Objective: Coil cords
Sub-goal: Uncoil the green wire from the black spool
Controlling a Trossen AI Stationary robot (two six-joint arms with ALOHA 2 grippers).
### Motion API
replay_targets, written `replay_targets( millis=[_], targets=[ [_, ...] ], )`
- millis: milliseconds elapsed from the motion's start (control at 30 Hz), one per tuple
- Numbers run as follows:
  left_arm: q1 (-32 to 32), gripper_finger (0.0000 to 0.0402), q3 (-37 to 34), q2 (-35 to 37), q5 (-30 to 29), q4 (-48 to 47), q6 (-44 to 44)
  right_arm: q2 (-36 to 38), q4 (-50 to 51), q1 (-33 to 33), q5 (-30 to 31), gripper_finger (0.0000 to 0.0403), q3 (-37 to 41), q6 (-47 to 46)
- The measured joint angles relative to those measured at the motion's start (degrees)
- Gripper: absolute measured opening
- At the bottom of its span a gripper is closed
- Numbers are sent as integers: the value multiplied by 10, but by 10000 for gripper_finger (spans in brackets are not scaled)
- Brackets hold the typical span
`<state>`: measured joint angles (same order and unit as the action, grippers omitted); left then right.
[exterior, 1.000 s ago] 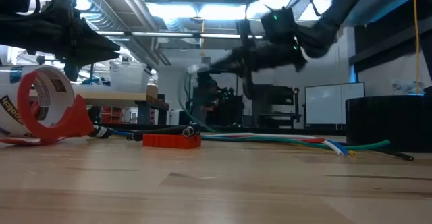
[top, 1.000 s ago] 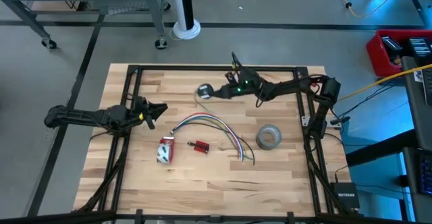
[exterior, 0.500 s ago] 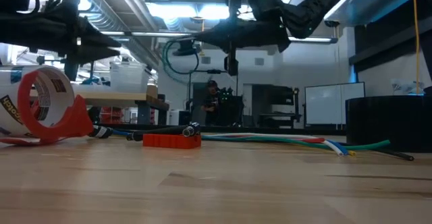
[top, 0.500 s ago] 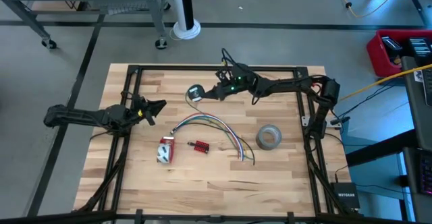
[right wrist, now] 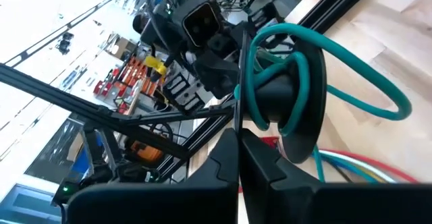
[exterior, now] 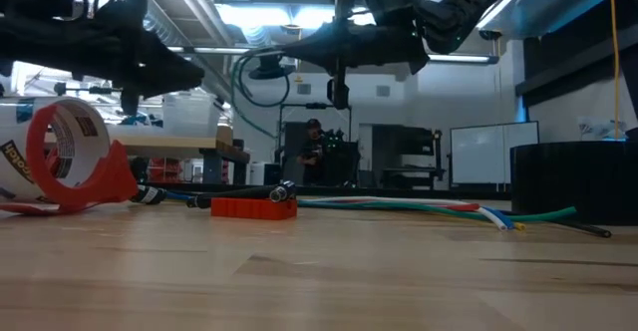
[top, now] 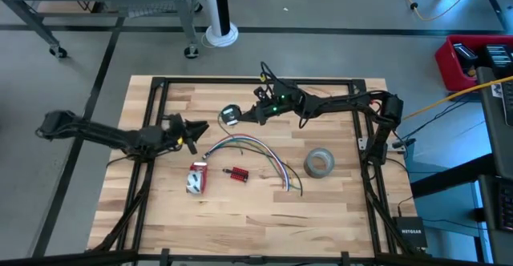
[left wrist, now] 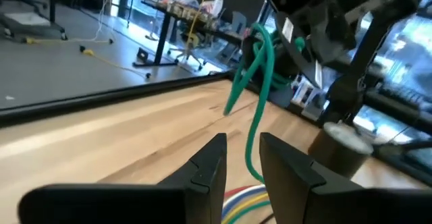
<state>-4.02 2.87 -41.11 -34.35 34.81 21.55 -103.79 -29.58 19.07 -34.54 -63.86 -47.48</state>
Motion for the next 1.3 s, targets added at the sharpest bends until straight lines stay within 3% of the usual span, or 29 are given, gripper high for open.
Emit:
replay_targets(
  millis=[300,500,733,967,1300],
  targets=[
    [14,82,76,-157,-4,8,-24,0,4,0,0,1,0,0],
    [17,90,115,-215,-4,8,-35,0,16,0,0,1,0,14],
    [49,93,130,-235,-12,6,-19,0,18,0,0,1,0,15],
    [60,9,131,-227,-15,5,-14,0,46,1,-9,1,0,15],
    [87,5,150,-226,-15,53,-59,0,75,0,-51,1,0,16]
  ],
)
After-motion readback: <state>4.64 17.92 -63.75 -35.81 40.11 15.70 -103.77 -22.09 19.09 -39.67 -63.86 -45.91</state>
